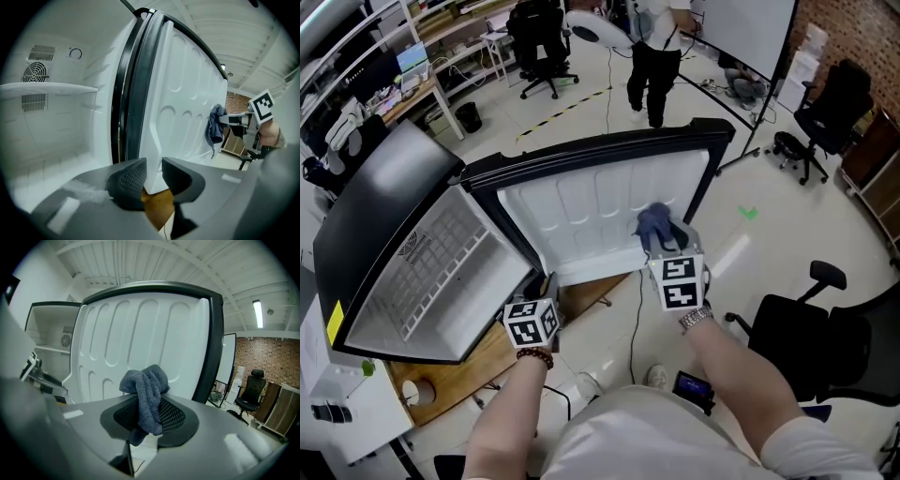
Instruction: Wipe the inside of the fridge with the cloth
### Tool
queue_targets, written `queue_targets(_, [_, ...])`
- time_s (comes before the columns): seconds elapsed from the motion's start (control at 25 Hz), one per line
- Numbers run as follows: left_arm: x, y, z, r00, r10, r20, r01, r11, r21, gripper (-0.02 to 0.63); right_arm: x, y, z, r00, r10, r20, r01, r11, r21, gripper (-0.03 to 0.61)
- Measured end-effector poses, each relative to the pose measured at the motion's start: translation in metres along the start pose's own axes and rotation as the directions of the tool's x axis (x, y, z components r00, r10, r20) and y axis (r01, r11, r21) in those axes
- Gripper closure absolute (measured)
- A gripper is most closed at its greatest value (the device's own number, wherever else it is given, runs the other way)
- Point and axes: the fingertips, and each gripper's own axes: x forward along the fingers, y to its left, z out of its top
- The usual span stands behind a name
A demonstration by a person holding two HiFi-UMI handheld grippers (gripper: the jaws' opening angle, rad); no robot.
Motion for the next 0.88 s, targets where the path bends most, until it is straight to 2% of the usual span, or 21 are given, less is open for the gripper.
queue_targets(0.4, [-0.001,0.0,-0.001,1.0,0.025,0.008,-0.025,0.999,-0.036,0.513,-0.009,-0.034,-0.006,0.999,-0.052,-0.013,0.052,0.999,0.015,0.482])
queue_targets(0.68, [0.0,-0.001,-0.002,0.999,0.034,0.014,-0.033,0.996,-0.086,0.517,-0.018,-0.037,-0.007,0.999,-0.037,0.0,0.037,0.999,0.01,0.48])
queue_targets(0.88, [-0.005,-0.002,-0.011,0.999,0.04,0.008,-0.039,0.99,-0.139,0.51,-0.03,-0.02,0.002,1.0,0.012,0.026,-0.012,1.0,0.005,0.48])
